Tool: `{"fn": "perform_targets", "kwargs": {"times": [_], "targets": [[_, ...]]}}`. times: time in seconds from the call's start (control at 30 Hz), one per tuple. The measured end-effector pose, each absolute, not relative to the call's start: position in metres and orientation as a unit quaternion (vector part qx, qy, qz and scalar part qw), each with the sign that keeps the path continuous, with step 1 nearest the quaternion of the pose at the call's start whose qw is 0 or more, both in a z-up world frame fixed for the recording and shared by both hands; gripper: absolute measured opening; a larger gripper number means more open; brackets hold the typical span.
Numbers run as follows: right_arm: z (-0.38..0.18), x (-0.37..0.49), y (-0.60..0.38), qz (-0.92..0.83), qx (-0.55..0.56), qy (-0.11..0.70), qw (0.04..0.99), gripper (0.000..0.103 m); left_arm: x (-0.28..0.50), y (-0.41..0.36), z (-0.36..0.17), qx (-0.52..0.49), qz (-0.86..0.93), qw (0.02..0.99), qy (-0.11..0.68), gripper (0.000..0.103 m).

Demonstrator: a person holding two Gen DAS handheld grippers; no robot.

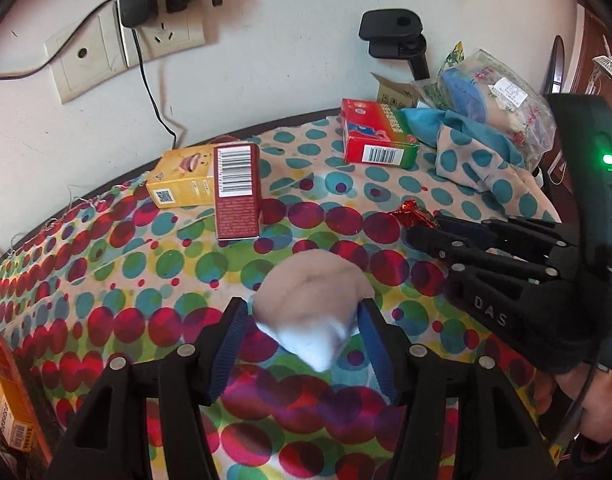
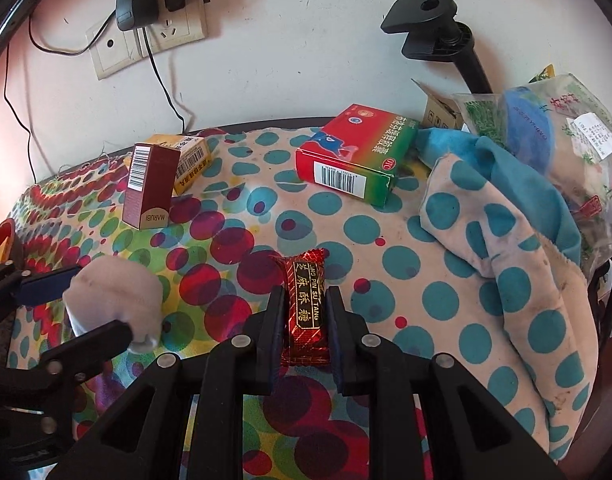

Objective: Organize objects
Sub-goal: 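Close the left tool on the white sock and lift it, then carry the white sock with the left tool over the red tray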

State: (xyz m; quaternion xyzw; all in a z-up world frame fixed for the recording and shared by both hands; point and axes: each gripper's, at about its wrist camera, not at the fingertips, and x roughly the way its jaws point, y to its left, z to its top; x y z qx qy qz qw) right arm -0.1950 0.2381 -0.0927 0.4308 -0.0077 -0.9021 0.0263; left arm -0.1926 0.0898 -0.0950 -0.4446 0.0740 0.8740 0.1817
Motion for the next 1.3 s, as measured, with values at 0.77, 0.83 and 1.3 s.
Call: {"fn": "perform_targets", "kwargs": {"times": [0.77, 0.83, 1.3], "targets": [[-0.094, -0.198, 0.231, -0.901, 0.433, 0.013, 0.016, 0.02, -0.171, 0.088, -0.087, -0.397, 0.903, 0.153, 0.066, 0.044], [-0.095, -0.197, 0.232, -0.901, 0.433, 0.014, 0.016, 0.02, -0.167, 0.085, -0.085, -0.399, 0.903, 0.148, 0.064, 0.044], [-0.096, -0.197, 0.23, -0.901, 0.433, 0.019, 0.013, 0.02, -0.118, 0.047, -0.059, -0.396, 0.912, 0.101, 0.041, 0.044]]}}
